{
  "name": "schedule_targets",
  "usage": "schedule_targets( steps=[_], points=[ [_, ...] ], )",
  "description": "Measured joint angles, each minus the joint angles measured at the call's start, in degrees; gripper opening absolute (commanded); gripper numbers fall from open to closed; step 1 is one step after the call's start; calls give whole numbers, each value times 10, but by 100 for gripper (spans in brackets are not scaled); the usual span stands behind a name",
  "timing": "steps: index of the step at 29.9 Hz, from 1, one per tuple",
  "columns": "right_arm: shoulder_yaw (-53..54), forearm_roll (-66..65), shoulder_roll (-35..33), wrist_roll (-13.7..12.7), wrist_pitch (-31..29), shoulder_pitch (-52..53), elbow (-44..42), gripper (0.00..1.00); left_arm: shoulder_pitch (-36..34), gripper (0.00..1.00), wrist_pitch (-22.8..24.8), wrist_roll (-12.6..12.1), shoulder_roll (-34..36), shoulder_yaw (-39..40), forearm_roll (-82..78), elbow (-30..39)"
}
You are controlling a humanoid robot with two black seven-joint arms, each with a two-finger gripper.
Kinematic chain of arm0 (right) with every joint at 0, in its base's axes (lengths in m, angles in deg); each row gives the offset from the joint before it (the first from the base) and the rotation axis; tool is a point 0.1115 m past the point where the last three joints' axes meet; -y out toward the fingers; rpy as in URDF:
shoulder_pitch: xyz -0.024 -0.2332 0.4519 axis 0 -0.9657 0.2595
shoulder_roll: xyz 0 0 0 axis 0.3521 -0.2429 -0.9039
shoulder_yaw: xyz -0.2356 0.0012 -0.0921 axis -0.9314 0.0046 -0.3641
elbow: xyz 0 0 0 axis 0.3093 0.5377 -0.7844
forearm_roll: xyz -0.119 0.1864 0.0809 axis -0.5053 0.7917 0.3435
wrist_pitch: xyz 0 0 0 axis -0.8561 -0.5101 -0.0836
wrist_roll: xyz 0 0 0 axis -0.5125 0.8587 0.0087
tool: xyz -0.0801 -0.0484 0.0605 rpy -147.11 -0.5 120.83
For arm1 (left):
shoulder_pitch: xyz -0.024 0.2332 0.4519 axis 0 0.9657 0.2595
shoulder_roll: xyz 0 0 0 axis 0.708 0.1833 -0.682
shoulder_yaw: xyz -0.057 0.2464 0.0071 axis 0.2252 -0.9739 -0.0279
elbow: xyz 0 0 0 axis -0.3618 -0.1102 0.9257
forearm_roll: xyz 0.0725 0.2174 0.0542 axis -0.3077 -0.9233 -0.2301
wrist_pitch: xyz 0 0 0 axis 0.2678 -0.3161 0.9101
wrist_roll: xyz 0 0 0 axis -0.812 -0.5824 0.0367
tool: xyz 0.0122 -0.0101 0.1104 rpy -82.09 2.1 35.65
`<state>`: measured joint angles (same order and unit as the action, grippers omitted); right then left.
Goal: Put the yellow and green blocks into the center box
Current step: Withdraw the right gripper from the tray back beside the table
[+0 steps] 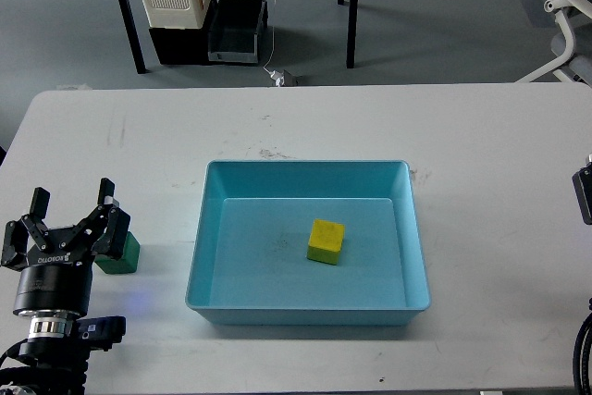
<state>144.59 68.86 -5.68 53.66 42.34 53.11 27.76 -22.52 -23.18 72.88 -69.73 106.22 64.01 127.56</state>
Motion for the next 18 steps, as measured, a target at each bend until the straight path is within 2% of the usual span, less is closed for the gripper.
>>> schedule_targets(
  steps=[9,18],
  points=[
    [-69,23,0,0,0,-22,-3,100,0,100,0,1,-1,7,1,0],
    [-71,23,0,1,0,-30,-4,100,-5,100,0,4,0,32,5,5]
  ],
)
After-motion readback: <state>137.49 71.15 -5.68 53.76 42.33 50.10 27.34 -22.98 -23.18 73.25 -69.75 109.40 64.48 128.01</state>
